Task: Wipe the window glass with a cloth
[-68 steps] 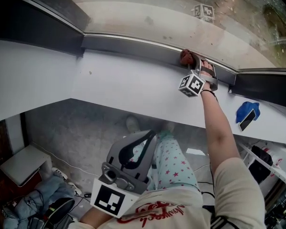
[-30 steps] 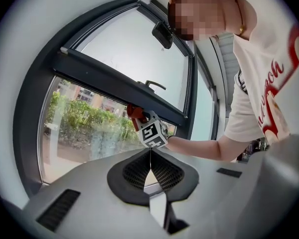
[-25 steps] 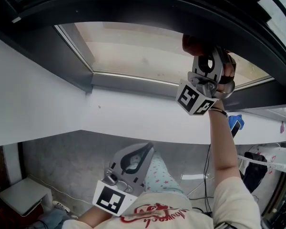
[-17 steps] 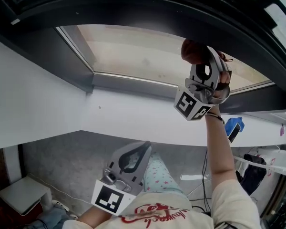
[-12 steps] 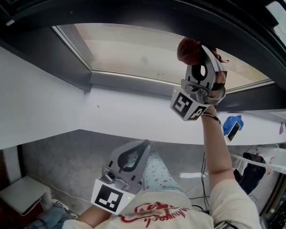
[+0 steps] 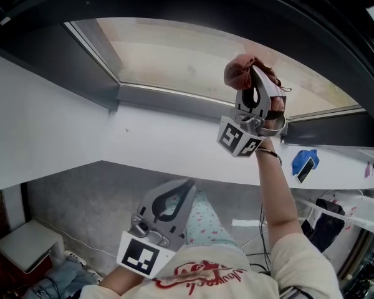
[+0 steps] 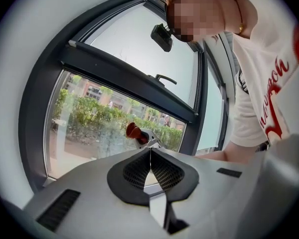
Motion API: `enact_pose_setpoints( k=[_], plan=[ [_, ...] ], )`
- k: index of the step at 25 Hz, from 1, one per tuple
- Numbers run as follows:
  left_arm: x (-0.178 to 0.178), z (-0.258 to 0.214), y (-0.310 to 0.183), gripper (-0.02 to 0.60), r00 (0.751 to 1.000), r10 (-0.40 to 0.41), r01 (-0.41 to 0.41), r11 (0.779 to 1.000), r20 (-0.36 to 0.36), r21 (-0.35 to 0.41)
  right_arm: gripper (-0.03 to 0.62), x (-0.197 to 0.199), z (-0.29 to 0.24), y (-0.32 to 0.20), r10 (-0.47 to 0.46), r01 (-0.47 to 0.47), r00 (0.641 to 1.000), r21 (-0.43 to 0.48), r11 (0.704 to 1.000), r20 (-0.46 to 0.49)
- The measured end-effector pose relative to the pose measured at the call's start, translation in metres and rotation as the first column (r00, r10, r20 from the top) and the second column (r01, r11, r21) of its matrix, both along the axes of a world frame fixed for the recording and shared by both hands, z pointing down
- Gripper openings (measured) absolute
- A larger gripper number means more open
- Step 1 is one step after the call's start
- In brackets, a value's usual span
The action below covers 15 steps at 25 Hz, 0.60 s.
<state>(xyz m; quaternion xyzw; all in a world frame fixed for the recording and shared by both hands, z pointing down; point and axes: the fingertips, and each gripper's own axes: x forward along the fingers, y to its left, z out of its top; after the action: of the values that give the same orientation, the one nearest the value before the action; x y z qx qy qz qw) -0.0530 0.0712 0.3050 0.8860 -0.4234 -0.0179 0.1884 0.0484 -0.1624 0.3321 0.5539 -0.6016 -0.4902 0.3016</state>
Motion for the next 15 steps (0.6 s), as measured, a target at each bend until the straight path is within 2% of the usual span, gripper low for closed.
enact_pose_setpoints(
  k=[7,11,15],
  plan=[
    [0.001,0.003,-0.007,0.021,1.0,-0.02,0.02,1.0,0.011,-0.011,0.064,-0.005,0.071,-0.001,-0.033,0.022,0.995,-0.113,0.993,-0.097],
    [0.002,0.006,-0.012,0.021,0.999,-0.037,0.037,0.999,0.011,-0.02,0.067,-0.003,0.105,-0.001,-0.036,0.016,0.993,-0.176,0.984,-0.109],
    [0.005,0.006,-0.016,0.021,0.999,-0.042,0.042,0.999,0.017,-0.025,0.069,0.001,0.122,-0.001,-0.038,0.016,0.994,-0.2,0.98,-0.102]
  ],
)
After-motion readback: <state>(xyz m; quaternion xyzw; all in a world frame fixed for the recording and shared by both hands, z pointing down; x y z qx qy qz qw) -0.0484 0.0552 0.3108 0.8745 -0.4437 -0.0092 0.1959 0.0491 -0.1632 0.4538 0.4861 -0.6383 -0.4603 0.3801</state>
